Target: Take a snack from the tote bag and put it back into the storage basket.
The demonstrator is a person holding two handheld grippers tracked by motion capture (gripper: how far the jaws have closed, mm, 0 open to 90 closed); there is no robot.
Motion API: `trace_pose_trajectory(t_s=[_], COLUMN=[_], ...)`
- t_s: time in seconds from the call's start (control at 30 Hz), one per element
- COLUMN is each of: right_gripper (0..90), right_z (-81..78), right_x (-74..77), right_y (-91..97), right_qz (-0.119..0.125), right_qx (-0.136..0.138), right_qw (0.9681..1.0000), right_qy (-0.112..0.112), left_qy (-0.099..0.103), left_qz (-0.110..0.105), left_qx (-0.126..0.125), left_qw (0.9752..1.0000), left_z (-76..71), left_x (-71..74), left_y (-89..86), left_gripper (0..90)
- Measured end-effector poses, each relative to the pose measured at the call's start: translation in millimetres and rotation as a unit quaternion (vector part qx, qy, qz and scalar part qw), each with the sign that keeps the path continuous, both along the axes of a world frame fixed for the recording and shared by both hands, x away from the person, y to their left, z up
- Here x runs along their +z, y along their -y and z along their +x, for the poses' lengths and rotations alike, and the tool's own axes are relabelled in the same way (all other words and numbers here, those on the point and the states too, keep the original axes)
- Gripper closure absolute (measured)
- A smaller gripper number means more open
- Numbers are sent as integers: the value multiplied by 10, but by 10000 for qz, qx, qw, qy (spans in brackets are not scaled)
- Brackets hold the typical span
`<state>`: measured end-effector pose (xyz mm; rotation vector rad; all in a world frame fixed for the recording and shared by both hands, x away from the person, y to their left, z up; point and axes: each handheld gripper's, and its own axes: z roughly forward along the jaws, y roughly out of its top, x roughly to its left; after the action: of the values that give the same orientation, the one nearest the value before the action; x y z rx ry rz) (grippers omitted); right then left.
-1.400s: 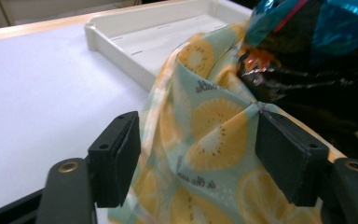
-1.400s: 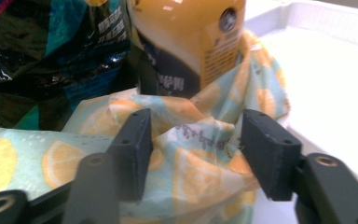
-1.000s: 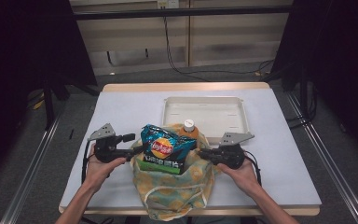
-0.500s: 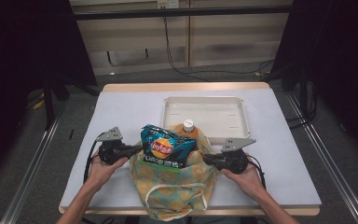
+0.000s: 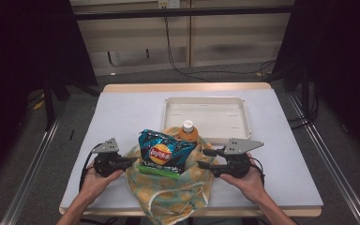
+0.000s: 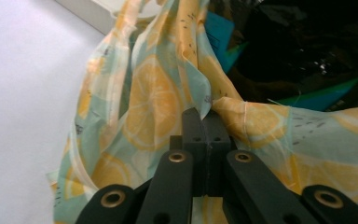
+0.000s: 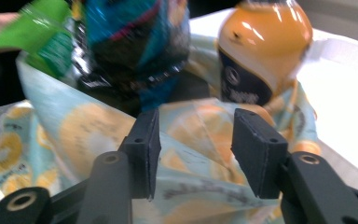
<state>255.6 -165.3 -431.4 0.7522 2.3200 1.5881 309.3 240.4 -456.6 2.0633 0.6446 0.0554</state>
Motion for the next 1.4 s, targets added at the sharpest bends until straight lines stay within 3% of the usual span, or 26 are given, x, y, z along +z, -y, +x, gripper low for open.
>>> trace_pose_trajectory(t_s=[0.17, 0.27, 0.37, 0.43, 0.73, 0.9, 1.07, 1.3, 1.4], right_gripper=[448, 406, 359, 342, 353, 352, 364, 430, 545], right_z=[-9, -11, -3, 14, 64, 4, 33, 127, 132], right_x=[76, 116, 153, 174, 261, 365, 372, 299, 279], right_y=[-56, -108, -151, -173, -287, -380, -444, -542, -569], right_qz=[205, 269, 367, 440, 748, 737, 803, 663, 695], right_qx=[153, 189, 276, 280, 414, 440, 392, 365, 365], right_qw=[9997, 9994, 9989, 9986, 9963, 9963, 9960, 9971, 9969], right_qy=[32, 71, 46, 28, -8, 83, 74, -61, -51], left_qy=[73, 246, 286, 299, 479, 522, 465, 389, 372], left_qz=[-279, -409, -643, -727, -654, -564, -424, -330, -324], left_qx=[114, 235, 365, 435, 561, 519, 448, 512, 539], left_qw=[9995, 9986, 9969, 9960, 9951, 9957, 9970, 9974, 9973], left_z=[-49, -71, -84, -82, -186, -239, -242, -200, -190], left_x=[22, 57, 83, 76, 112, 122, 78, 11, 4], left_y=[-60, -106, -149, -170, -126, -98, -73, -99, -100], left_gripper=[873, 763, 629, 597, 448, 440, 447, 432, 392])
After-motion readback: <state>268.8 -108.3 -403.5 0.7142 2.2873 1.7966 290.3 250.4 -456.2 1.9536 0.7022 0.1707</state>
